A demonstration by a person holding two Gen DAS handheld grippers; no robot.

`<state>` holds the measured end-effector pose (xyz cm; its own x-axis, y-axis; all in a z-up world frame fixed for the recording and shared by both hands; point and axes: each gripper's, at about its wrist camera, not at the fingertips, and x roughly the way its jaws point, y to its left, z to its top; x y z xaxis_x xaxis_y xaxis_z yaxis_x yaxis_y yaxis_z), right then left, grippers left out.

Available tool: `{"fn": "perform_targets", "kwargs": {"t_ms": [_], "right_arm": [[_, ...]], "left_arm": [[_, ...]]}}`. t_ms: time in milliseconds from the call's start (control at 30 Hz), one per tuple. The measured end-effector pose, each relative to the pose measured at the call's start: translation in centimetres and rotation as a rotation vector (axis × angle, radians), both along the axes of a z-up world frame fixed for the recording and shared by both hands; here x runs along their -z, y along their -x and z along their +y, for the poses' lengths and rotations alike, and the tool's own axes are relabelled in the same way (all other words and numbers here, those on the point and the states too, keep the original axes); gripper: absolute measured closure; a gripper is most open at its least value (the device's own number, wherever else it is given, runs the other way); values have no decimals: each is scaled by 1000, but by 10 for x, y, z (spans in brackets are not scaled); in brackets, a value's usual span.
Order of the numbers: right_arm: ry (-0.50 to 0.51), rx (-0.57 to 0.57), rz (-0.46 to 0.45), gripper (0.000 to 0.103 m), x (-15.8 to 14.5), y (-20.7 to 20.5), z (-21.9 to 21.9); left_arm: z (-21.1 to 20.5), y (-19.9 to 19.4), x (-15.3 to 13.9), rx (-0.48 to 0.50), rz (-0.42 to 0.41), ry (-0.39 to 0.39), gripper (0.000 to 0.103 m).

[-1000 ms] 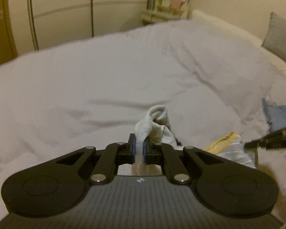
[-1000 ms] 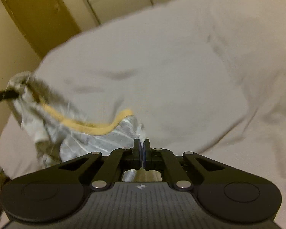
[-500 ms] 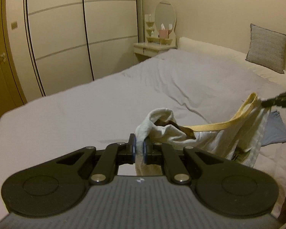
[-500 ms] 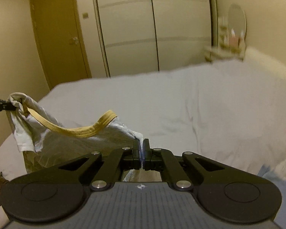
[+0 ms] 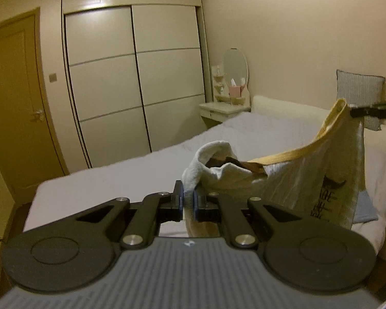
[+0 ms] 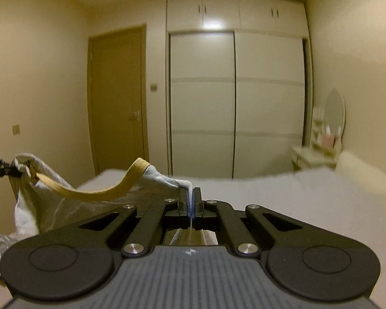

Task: Fold clothes

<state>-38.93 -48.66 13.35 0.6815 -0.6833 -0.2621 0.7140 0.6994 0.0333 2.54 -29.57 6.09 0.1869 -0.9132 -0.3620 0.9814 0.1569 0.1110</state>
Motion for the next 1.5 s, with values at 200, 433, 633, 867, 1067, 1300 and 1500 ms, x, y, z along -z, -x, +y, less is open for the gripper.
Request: {"fn": "perform_targets", "kwargs": {"t_ms": [200, 433, 633, 867, 1067, 1300, 1500], "right_arm": [[102, 7, -57, 103, -49, 11, -10], [119, 32, 71, 103, 6, -83, -119], [-11, 130, 335, 78, 156, -181, -250], [-304, 201, 444, 68, 286, -195, -252], [-637, 160, 460, 59, 368, -170, -192], [-766, 119, 513, 58, 411, -156, -127], [-764, 179, 524, 58, 405, -119, -126]], "left_arm": [[-8, 7, -41, 0, 15, 57, 97], [-117, -87, 18, -59, 141, -48, 97], [-252, -204, 165, -198, 326, -219, 94], [-275, -207, 292, -181, 494, -404, 74], [-279, -167, 388, -126, 591, -609, 60], [-289, -156, 467, -95, 665, -733, 90], [-295, -204, 419, -121, 473, -656, 103]]}}
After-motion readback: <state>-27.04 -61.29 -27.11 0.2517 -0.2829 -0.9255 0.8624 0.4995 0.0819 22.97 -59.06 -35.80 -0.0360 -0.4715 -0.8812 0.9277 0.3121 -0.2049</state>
